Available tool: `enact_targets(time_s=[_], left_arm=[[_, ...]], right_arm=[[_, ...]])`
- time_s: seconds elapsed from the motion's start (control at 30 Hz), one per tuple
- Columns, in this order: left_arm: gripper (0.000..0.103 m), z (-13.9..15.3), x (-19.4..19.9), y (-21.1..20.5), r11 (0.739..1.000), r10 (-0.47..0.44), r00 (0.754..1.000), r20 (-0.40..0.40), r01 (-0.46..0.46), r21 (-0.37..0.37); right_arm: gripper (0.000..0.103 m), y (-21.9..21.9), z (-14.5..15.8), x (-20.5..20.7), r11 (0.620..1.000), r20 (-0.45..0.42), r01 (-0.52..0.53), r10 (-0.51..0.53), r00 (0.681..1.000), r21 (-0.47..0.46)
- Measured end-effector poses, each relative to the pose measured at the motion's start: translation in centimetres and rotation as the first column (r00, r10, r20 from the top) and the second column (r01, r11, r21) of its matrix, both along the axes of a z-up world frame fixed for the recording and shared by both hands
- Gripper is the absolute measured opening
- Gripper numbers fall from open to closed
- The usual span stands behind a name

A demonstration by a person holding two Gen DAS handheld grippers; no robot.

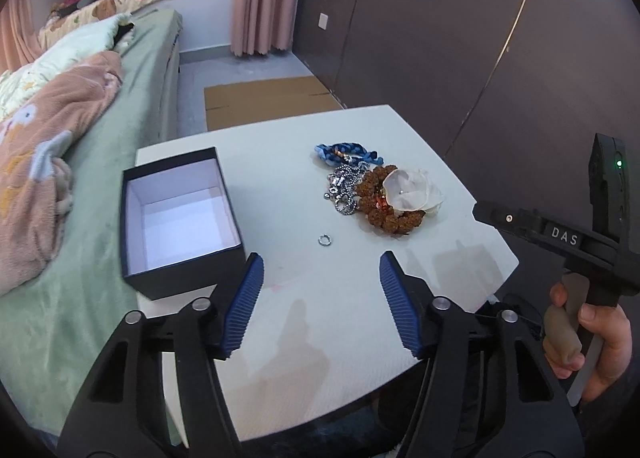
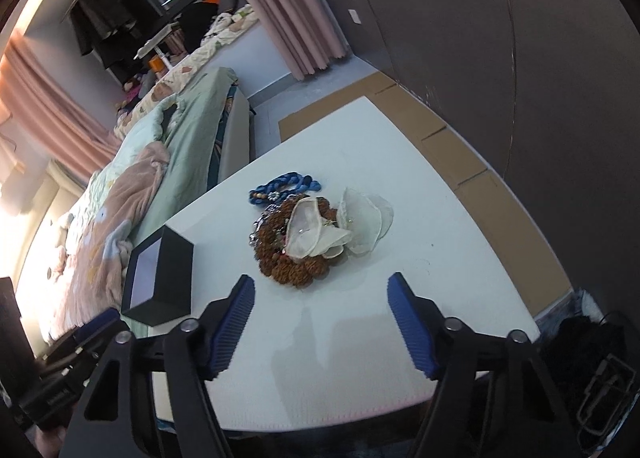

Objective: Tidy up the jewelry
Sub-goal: 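Grasp the small silver ring with the left tool while the right tool grasps the white shell ornament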

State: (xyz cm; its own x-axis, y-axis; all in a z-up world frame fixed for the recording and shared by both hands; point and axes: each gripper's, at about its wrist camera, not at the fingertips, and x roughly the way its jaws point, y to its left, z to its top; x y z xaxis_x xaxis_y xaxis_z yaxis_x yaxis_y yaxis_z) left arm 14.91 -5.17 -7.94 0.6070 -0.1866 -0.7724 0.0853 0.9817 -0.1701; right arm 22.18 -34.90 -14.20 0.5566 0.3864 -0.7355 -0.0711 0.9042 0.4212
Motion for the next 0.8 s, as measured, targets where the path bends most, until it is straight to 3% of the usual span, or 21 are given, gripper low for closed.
enact_targets(time_s=[0.23,0.63,0.73,0.8], left_arm=[[0.047,-3.0,2.7,-1.3,1.0,-0.024,0.998,-0.063,0.023,-0.008],[0.042,-7.9,7.0,-2.8,1.0,-0.007,0.991,-0.136,0.01,0.018],[0.031,-8.9,7.6,-3.4,0.997,0.023,0.989,-0.147,-0.013,0.071],[0.028,-8.9,7.6,-3.6,0.997,0.028,0.99,-0.138,-0.017,0.078]], right_arm=[[0.061,-1.3,-2.3,1.0,0.997,-0.028,0.054,-0.053,0.998,0.05],[0.059,-1.8,-4.1,2.8,0.998,-0.079,0.05,-0.046,0.996,0.046],[0.059,-1.5,-4.3,3.3,0.998,-0.085,0.039,-0.035,0.996,0.04],[0.059,-1.3,-4.3,3.8,0.998,-0.087,0.037,-0.034,0.996,0.04]])
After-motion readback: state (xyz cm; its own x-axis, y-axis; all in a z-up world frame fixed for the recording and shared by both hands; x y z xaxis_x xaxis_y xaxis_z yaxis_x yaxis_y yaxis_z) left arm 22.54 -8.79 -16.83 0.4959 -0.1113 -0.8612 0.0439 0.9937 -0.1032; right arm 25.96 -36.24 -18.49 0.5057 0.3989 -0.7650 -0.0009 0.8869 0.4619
